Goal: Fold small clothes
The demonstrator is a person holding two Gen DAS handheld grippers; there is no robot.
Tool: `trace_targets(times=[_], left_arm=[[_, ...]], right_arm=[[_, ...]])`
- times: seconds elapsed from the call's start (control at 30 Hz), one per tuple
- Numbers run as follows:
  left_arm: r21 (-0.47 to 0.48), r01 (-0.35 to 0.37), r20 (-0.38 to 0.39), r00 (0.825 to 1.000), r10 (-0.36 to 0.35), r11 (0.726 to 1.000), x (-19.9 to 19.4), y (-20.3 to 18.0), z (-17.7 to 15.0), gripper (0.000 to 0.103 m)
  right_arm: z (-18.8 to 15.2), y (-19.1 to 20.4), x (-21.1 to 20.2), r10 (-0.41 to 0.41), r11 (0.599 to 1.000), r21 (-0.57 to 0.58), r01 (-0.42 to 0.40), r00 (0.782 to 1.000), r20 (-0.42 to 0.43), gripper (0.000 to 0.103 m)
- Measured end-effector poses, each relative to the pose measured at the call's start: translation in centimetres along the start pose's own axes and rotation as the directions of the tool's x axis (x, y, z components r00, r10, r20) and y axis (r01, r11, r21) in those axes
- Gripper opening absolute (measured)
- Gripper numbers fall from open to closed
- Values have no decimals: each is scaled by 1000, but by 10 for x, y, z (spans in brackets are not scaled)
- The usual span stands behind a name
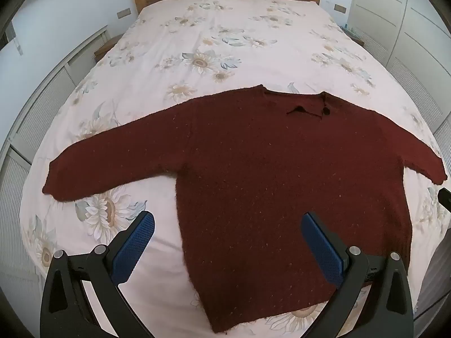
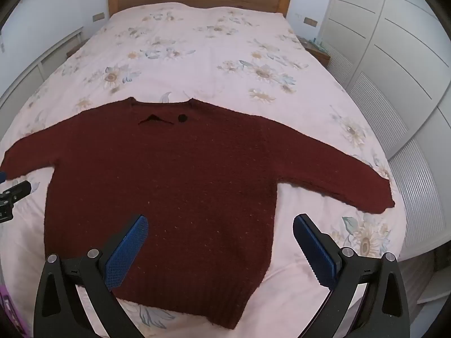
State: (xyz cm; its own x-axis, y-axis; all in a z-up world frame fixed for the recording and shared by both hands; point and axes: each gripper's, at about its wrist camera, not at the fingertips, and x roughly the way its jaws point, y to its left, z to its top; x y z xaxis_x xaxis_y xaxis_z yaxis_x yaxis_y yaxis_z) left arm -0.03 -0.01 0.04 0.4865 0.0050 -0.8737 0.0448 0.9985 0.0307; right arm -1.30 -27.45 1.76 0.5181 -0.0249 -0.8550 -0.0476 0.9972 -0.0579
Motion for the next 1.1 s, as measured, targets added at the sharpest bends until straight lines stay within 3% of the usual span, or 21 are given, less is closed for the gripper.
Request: trace_targets(times=[1.1], left_arm=[[47,-20,-18,1000,21,999,2,-5,-1,102]], right_arm=[[-3,5,3,-13,999,-32,12,1000,-22,102]])
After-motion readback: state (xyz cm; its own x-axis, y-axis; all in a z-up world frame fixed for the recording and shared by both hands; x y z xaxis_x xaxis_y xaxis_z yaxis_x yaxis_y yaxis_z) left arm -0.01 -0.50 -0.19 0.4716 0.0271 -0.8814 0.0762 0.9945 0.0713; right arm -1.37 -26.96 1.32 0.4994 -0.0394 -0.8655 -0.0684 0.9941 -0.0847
